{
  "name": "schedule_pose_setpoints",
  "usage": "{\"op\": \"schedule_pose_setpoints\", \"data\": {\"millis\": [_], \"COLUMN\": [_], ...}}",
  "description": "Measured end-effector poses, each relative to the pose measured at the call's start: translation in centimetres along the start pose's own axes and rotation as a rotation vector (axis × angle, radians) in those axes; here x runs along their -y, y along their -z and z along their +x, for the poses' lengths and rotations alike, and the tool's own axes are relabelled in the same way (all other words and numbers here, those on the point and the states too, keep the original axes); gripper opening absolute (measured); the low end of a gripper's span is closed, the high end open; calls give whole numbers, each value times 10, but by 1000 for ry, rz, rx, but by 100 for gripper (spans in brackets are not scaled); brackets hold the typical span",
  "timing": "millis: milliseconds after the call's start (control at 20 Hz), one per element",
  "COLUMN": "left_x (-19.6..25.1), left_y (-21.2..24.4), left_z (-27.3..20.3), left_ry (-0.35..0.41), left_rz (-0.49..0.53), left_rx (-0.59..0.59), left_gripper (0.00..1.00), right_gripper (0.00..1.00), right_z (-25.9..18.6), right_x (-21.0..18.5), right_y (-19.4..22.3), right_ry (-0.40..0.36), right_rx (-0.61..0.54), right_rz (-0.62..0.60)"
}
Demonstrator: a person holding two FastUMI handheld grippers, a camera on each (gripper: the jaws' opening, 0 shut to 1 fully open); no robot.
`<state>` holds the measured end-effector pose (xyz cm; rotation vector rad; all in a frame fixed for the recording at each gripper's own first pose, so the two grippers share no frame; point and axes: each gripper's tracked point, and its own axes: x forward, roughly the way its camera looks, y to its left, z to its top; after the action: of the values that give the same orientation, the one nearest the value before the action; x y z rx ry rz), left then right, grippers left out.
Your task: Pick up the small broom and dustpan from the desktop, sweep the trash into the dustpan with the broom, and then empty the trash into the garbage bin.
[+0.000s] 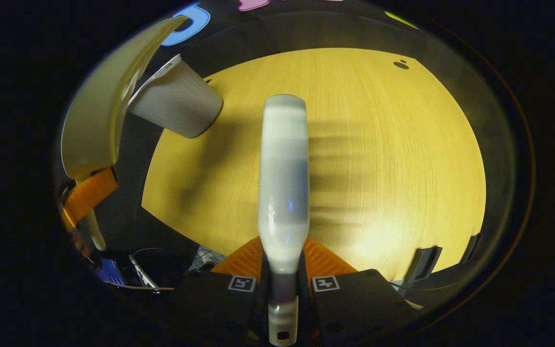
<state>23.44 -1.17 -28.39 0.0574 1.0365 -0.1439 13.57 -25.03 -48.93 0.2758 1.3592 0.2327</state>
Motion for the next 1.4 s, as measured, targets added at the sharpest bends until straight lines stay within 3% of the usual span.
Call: {"op": "schedule_pose_setpoints", "data": {"millis": [300, 500, 700, 750, 800, 850, 900, 950, 1100, 1150, 1200, 1250, 1300, 1350, 1400], "left_x": [4, 13, 11, 11, 12, 13, 13, 14, 15, 14, 14, 14, 15, 15, 18], "left_y": [43, 47, 43, 44, 44, 44, 44, 44, 43, 40, 38, 36, 33, 32, 30], "left_z": [21, 19, 12, 12, 10, 10, 11, 10, 10, 9, 7, 5, 2, -4, -11], "left_ry": [-44, -12, -95, -118, -128, -129, -123, -111, -90, -84, -82, -82, -75, -72, -56], "left_rz": [-138, -224, -211, -200, -202, -204, -206, -217, -241, -230, -214, -196, -182, -177, -171], "left_rx": [-181, -283, -339, -351, -364, -375, -382, -388, -400, -399, -397, -396, -393, -393, -387], "left_gripper": [29, 29, 30, 29, 29, 29, 30, 30, 31, 35, 51, 59, 81, 87, 86], "right_gripper": [28, 29, 28, 37, 29, 29, 39, 31, 33, 33, 46, 42, 67, 71, 78], "right_z": [37, 71, 65, 62, 59, 54, 51, 53, 51, 51, 48, 43, 33, 24, 14], "right_x": [24, 39, 34, 30, 30, 30, 30, 31, 32, 33, 33, 30, 26, 22, 20], "right_y": [4, 20, 20, 16, 14, 11, 8, 5, 3, 3, 1, 0, -5, -8, -13], "right_ry": [66, 138, 136, 129, 128, 132, 140, 151, 163, 166, 164, 162, 154, 144, 146], "right_rx": [-18, -152, -191, -189, -203, -218, -216, -208, -207, -205, -200, -195, -180, -158, -135], "right_rz": [18, -30, -14, 13, 26, 36, 34, 27, 23, 26, 32, 40, 38, 29, 11]}}
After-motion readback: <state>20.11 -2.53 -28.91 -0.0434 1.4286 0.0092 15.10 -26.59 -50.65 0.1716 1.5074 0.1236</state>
